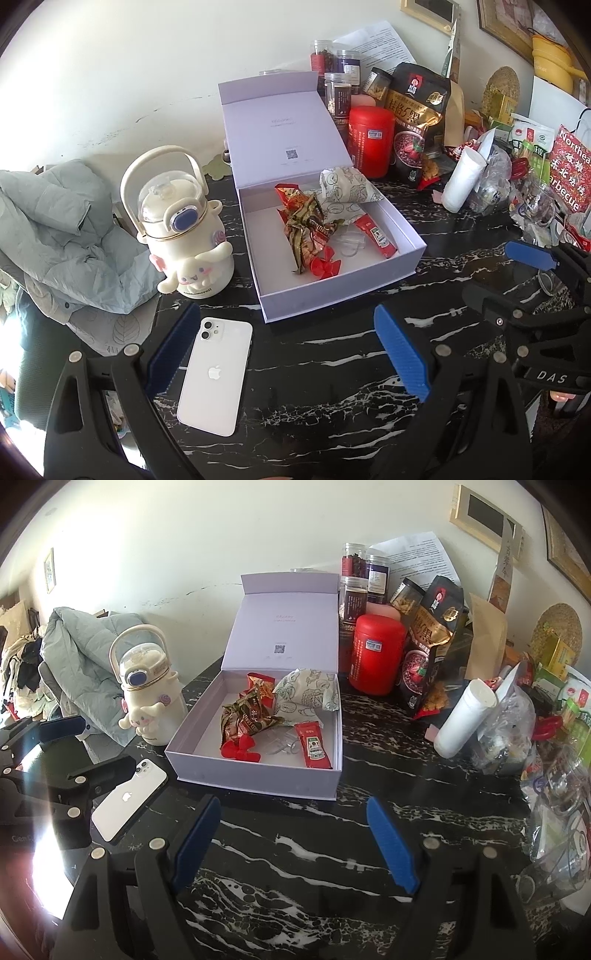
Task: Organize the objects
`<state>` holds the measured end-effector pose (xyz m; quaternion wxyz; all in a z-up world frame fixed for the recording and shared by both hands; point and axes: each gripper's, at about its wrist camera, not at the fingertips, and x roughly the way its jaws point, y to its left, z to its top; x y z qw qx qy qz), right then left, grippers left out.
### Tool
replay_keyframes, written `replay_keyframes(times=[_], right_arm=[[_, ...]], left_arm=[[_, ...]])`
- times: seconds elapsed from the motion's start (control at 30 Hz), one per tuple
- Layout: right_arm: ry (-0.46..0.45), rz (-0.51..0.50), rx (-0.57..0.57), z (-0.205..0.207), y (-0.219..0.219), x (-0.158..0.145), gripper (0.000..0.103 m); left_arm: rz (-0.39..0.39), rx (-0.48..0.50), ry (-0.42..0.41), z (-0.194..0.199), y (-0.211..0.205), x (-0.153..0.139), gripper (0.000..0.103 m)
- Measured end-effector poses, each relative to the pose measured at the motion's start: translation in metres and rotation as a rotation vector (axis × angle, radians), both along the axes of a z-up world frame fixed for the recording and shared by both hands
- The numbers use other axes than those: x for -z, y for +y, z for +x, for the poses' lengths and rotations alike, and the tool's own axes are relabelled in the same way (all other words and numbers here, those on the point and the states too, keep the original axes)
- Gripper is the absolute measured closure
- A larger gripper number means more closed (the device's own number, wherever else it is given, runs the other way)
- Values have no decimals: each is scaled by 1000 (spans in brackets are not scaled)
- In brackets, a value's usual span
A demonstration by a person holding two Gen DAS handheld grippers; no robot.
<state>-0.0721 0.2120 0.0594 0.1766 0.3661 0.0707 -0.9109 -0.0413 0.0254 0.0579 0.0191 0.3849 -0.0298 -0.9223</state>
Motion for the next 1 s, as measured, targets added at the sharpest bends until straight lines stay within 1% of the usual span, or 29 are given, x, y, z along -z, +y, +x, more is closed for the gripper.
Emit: replay_keyframes(times=[1.0], right_arm=[[-6, 16, -5, -3, -2, 7, 20]], left_arm=[[-8, -1, -10, -2, 1, 5, 8]])
